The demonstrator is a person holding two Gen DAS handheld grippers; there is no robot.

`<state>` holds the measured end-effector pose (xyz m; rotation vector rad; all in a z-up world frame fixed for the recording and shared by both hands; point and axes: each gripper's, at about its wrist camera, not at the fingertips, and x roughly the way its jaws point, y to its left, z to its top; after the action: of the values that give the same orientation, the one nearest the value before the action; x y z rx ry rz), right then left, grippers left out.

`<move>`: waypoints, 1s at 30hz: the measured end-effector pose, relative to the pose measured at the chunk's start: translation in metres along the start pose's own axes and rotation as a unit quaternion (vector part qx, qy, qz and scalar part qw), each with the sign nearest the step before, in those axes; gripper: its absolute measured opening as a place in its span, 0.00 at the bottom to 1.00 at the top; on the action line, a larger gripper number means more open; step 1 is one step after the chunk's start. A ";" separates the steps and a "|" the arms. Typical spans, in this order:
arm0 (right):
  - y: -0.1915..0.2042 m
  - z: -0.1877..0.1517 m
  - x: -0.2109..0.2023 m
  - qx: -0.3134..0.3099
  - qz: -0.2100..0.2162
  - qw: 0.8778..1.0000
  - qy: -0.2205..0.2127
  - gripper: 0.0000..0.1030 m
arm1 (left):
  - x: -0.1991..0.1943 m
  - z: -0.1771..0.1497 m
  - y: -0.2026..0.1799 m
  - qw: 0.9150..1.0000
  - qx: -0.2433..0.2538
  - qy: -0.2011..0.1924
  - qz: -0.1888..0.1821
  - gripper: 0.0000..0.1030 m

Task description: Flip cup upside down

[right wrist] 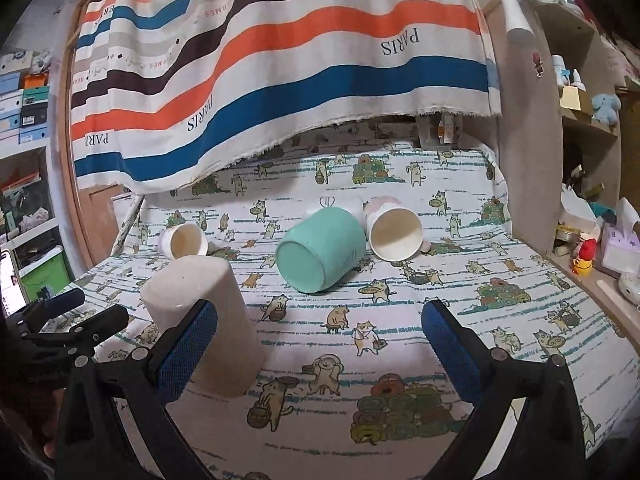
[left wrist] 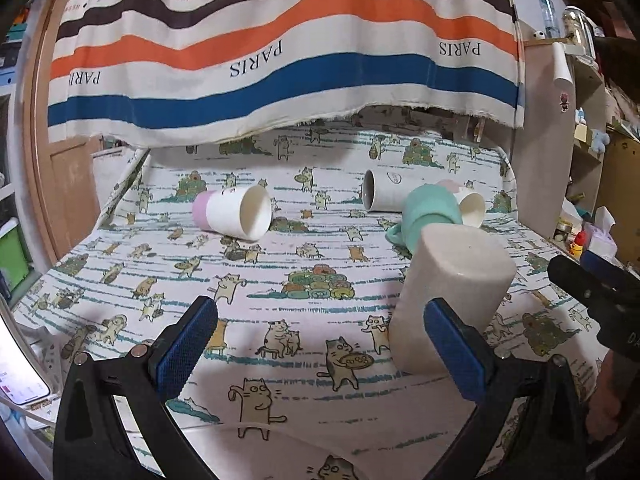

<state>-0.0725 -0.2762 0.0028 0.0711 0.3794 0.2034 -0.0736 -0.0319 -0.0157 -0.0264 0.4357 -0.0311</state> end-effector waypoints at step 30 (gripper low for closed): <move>0.005 0.002 0.001 -0.014 0.000 1.000 -0.007 1.00 | 0.006 0.008 0.012 1.000 -0.016 0.008 0.003 1.00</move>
<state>-0.0719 -0.2714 0.0045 0.0438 0.3632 0.2073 -0.0639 -0.0204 -0.0113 -0.0556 0.4517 -0.0190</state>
